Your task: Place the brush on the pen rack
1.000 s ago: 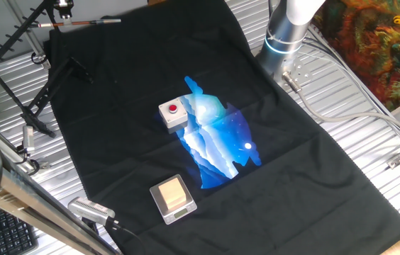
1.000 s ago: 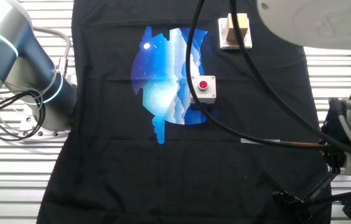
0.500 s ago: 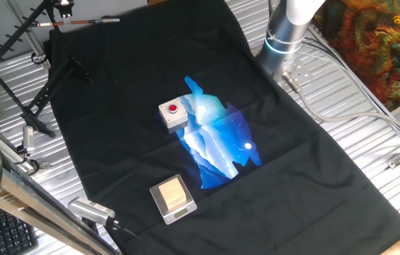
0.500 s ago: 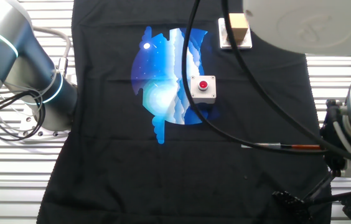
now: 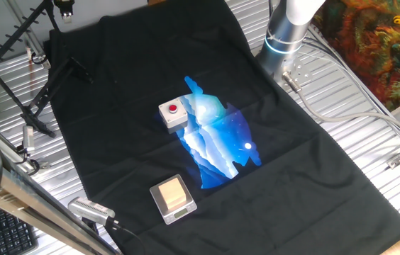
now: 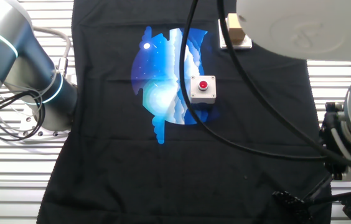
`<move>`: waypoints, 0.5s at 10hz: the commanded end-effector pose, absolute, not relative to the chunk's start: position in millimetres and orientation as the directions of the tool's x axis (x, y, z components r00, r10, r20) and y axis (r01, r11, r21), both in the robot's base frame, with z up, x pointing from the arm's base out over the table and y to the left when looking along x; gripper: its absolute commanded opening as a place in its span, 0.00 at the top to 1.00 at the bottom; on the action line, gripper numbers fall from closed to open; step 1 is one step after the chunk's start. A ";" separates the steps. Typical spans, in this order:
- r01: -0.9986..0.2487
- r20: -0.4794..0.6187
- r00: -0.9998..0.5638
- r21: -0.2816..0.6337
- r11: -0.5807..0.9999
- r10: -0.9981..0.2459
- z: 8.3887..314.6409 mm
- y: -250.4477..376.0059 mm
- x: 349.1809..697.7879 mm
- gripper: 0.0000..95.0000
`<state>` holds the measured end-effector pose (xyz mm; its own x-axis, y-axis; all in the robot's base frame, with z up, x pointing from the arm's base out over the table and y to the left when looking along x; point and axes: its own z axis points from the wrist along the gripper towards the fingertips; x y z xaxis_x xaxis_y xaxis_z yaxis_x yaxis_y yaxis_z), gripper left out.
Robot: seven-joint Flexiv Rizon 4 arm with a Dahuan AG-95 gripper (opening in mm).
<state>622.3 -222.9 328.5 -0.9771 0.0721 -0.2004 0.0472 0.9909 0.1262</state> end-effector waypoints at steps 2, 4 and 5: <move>0.057 -0.200 -0.977 0.122 0.991 0.081 328.2 -223.8 622.7 0.80; 0.061 -0.205 -0.975 0.121 0.991 0.085 328.4 -224.1 622.6 0.80; 0.064 -0.205 -0.975 0.121 0.991 0.088 328.4 -224.1 622.6 0.80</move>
